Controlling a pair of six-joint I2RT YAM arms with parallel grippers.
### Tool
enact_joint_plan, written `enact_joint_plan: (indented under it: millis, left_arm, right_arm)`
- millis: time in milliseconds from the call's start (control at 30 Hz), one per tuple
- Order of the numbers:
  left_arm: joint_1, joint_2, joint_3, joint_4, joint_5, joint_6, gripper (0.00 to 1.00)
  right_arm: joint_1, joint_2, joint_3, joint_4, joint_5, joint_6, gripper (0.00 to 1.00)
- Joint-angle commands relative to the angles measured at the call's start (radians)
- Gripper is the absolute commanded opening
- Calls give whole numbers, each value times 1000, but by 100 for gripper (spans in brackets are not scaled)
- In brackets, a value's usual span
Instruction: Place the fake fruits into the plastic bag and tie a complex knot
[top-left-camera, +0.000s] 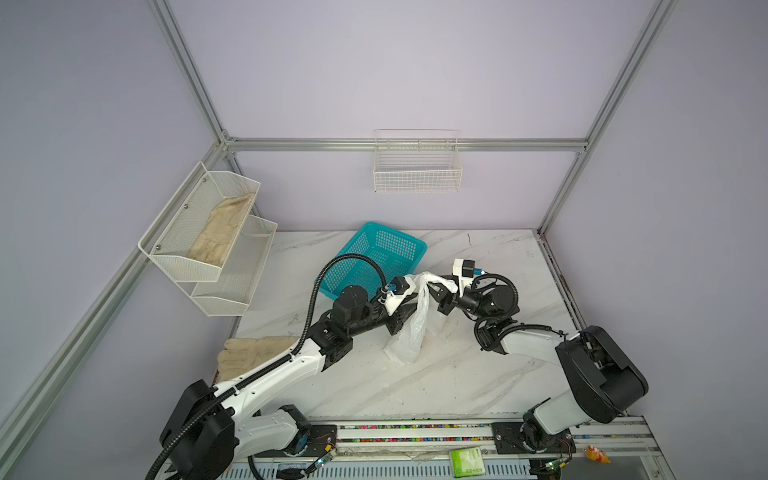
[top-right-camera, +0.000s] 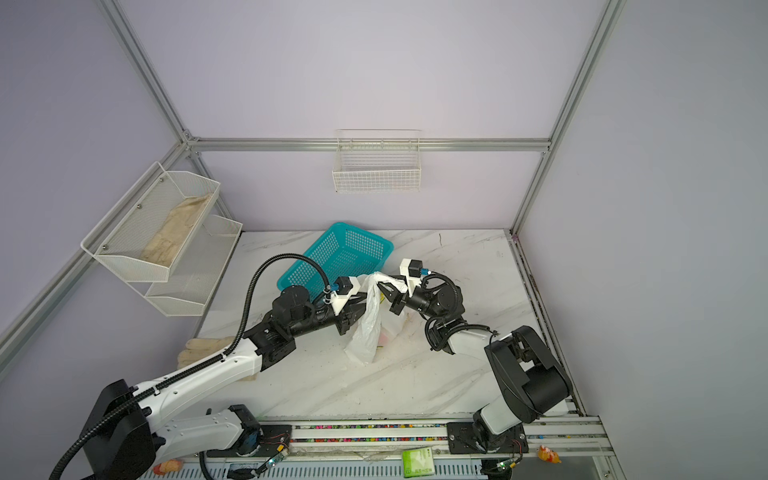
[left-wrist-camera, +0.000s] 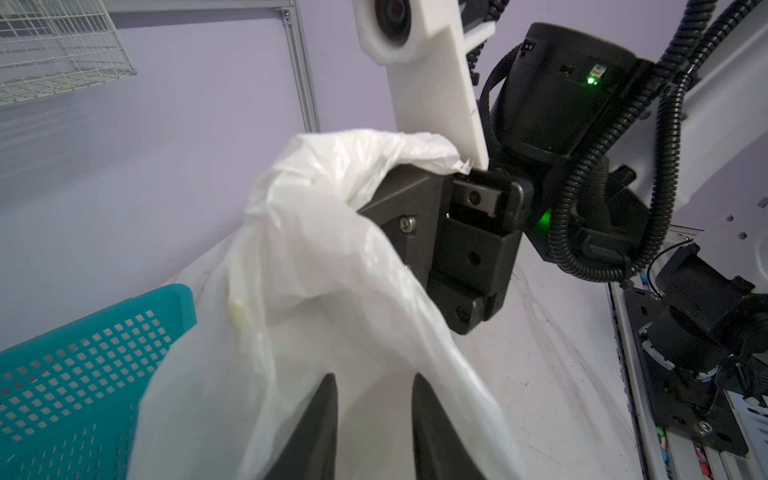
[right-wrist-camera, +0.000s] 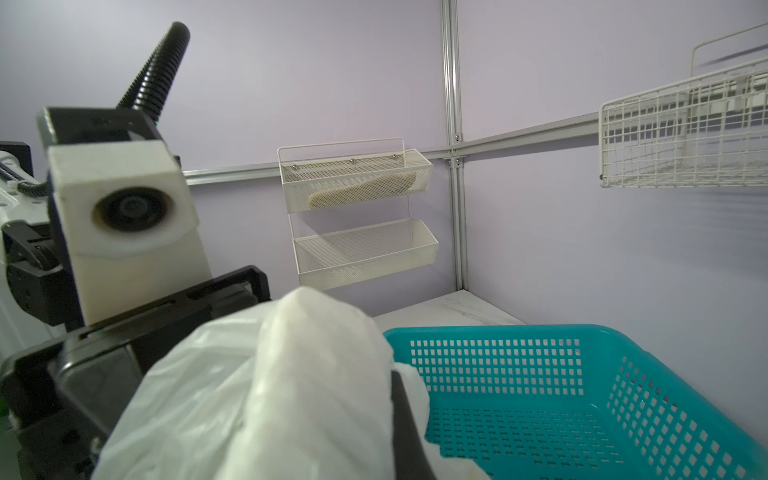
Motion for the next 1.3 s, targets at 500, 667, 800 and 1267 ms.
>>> enact_joint_plan:
  millis: [500,667,800,1267]
  left_arm:
    - [-1,-110,67,-237,-322,314,50]
    - [-1,-76,80,-194,-345,380,51]
    - [2,-55,91,-164,-315,409,50]
    - [1,0,64,-48,-49,223,42]
  right_arm:
    - [1,-113,98,-368,-54,-285,0]
    - [1,-108,102,-370,-67,-282,0]
    - [2,-105,105,-372,-71,-279,0]
    - [3,-87,90,-285,-36,-191,0]
